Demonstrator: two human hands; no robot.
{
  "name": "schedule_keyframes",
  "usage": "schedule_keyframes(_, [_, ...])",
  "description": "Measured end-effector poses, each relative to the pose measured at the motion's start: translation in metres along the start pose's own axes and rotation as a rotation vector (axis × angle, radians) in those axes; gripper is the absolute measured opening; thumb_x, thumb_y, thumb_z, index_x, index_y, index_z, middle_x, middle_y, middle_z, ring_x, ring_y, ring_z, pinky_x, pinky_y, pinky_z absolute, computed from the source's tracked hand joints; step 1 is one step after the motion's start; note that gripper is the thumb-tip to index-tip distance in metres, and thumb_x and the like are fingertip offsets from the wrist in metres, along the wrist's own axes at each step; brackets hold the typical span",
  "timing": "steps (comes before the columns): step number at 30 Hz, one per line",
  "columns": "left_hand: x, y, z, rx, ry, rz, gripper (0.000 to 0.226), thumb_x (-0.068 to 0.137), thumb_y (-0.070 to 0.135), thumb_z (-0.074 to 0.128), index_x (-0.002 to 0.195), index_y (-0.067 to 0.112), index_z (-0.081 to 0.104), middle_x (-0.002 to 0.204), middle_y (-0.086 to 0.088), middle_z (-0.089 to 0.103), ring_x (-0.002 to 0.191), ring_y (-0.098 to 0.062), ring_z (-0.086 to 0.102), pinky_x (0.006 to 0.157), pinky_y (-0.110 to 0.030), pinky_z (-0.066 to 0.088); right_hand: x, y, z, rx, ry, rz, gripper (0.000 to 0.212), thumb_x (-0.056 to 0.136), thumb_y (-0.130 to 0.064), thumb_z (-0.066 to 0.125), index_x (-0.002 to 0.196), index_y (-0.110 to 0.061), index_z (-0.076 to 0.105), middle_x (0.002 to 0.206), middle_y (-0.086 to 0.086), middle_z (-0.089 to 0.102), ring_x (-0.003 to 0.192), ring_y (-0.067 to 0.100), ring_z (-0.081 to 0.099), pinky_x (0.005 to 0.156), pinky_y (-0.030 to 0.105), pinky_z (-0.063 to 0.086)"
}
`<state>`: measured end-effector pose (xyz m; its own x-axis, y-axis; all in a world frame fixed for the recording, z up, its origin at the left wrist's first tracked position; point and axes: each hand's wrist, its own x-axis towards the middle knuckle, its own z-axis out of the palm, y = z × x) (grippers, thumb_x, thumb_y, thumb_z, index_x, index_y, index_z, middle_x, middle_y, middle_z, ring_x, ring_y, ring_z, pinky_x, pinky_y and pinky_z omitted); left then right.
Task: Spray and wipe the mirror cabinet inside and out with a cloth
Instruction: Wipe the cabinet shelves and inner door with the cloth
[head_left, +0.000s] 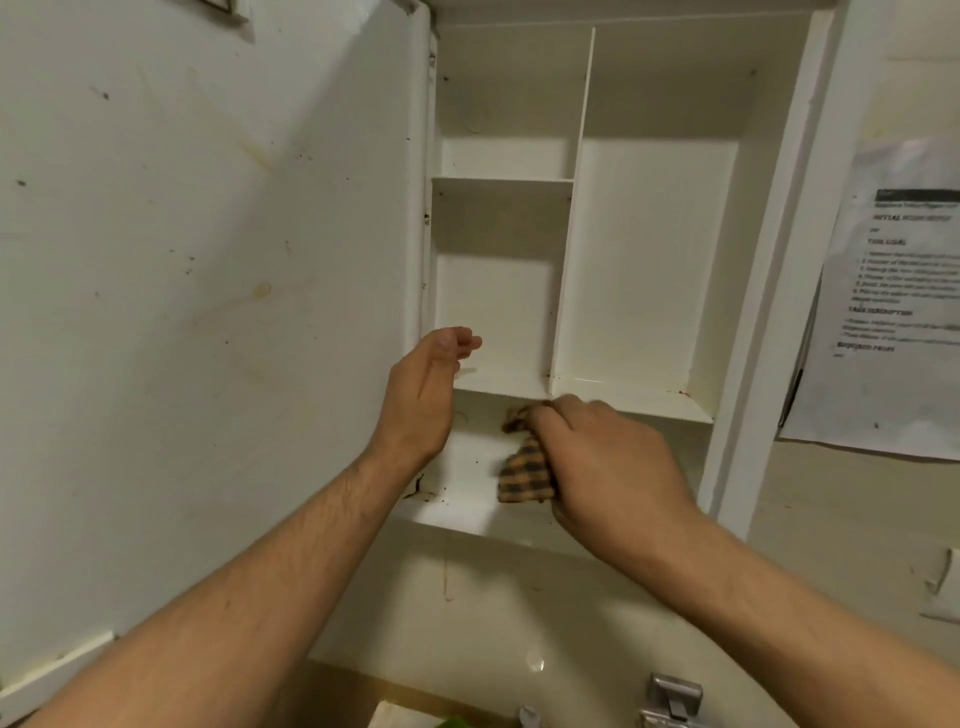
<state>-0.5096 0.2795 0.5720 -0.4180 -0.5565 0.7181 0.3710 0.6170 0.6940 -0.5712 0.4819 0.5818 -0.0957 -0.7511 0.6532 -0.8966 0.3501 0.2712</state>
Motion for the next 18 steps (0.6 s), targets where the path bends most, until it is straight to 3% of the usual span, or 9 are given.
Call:
schedule_keyframes(3, [-0.002, -0.001, 0.004, -0.061, 0.071, 0.025, 0.049, 0.105, 0.046, 0.030, 0.119, 0.017, 0.067, 0.116, 0.001, 0.075, 0.112, -0.011, 0.069, 0.100, -0.032, 0.055, -0.024, 0.021, 0.005, 0.388, -0.036, 0.268, 0.049, 0.073, -0.005, 0.068, 0.114, -0.031, 0.067, 0.083, -0.038, 0.060, 0.082, -0.020, 0.059, 0.056, 0.002, 0.036])
schedule_keyframes(4, [-0.002, 0.000, 0.007, -0.087, 0.120, 0.033, 0.049, 0.106, 0.044, 0.031, 0.115, 0.015, 0.069, 0.109, -0.001, 0.077, 0.107, -0.013, 0.071, 0.095, -0.033, 0.057, -0.027, 0.025, 0.008, 0.472, -0.062, 0.351, 0.044, 0.078, -0.003, 0.064, 0.112, -0.031, 0.066, 0.075, -0.039, 0.055, 0.079, -0.023, 0.056, 0.057, 0.000, 0.037])
schedule_keyframes(6, [-0.003, 0.001, 0.011, -0.103, 0.243, 0.070, 0.049, 0.106, 0.043, 0.032, 0.103, 0.014, 0.071, 0.093, -0.002, 0.078, 0.092, -0.016, 0.074, 0.080, -0.031, 0.060, -0.031, 0.035, 0.020, 0.683, -0.115, 0.512, 0.029, 0.088, -0.003, 0.058, 0.098, -0.029, 0.062, 0.072, -0.023, 0.062, 0.069, -0.003, 0.063, 0.056, 0.006, 0.041])
schedule_keyframes(7, [-0.004, 0.000, 0.012, -0.094, 0.298, 0.095, 0.049, 0.105, 0.044, 0.032, 0.096, 0.016, 0.071, 0.084, -0.002, 0.076, 0.084, -0.016, 0.074, 0.073, -0.027, 0.059, -0.032, 0.036, 0.021, 0.824, -0.122, 0.597, 0.024, 0.091, -0.002, 0.056, 0.094, -0.025, 0.062, 0.069, -0.011, 0.068, 0.063, 0.007, 0.066, 0.051, 0.015, 0.048])
schedule_keyframes(9, [-0.005, -0.002, 0.011, -0.066, 0.377, 0.134, 0.050, 0.104, 0.046, 0.032, 0.086, 0.019, 0.069, 0.070, -0.002, 0.072, 0.069, -0.015, 0.071, 0.063, -0.023, 0.054, -0.029, 0.033, 0.019, 1.028, -0.063, 0.680, 0.027, 0.094, 0.001, 0.056, 0.098, -0.024, 0.065, 0.075, -0.007, 0.075, 0.063, 0.009, 0.072, 0.050, 0.019, 0.055])
schedule_keyframes(12, [-0.007, -0.003, 0.007, -0.032, 0.428, 0.148, 0.050, 0.105, 0.044, 0.031, 0.079, 0.021, 0.067, 0.061, -0.001, 0.066, 0.058, -0.016, 0.064, 0.060, -0.033, 0.053, -0.013, 0.024, 0.016, 1.076, 0.098, 0.557, 0.046, 0.095, -0.002, 0.061, 0.129, -0.033, 0.060, 0.098, -0.014, 0.075, 0.086, 0.006, 0.074, 0.072, 0.025, 0.063])
schedule_keyframes(15, [-0.012, -0.005, 0.004, 0.023, 0.424, 0.163, 0.051, 0.106, 0.042, 0.030, 0.076, 0.021, 0.066, 0.057, -0.001, 0.061, 0.052, -0.017, 0.059, 0.057, -0.035, 0.051, 0.019, 0.019, 0.009, 0.814, 0.303, 0.217, 0.062, 0.088, 0.001, 0.063, 0.143, -0.025, 0.054, 0.125, -0.010, 0.066, 0.108, 0.006, 0.064, 0.092, 0.017, 0.053])
schedule_keyframes(16, [-0.015, -0.006, 0.003, 0.036, 0.411, 0.169, 0.052, 0.107, 0.041, 0.030, 0.074, 0.021, 0.065, 0.055, -0.001, 0.059, 0.051, -0.017, 0.058, 0.056, -0.035, 0.050, 0.033, 0.016, 0.008, 0.683, 0.291, 0.116, 0.068, 0.083, 0.002, 0.064, 0.146, -0.021, 0.051, 0.132, -0.006, 0.062, 0.115, 0.007, 0.059, 0.096, 0.017, 0.049])
schedule_keyframes(18, [-0.022, -0.010, 0.000, 0.076, 0.378, 0.197, 0.052, 0.107, 0.038, 0.031, 0.071, 0.018, 0.064, 0.052, 0.001, 0.055, 0.049, -0.017, 0.055, 0.053, -0.033, 0.047, 0.063, 0.012, 0.012, 0.449, 0.110, 0.007, 0.071, 0.082, -0.001, 0.063, 0.149, -0.017, 0.047, 0.140, 0.002, 0.056, 0.123, 0.018, 0.055, 0.100, 0.029, 0.050])
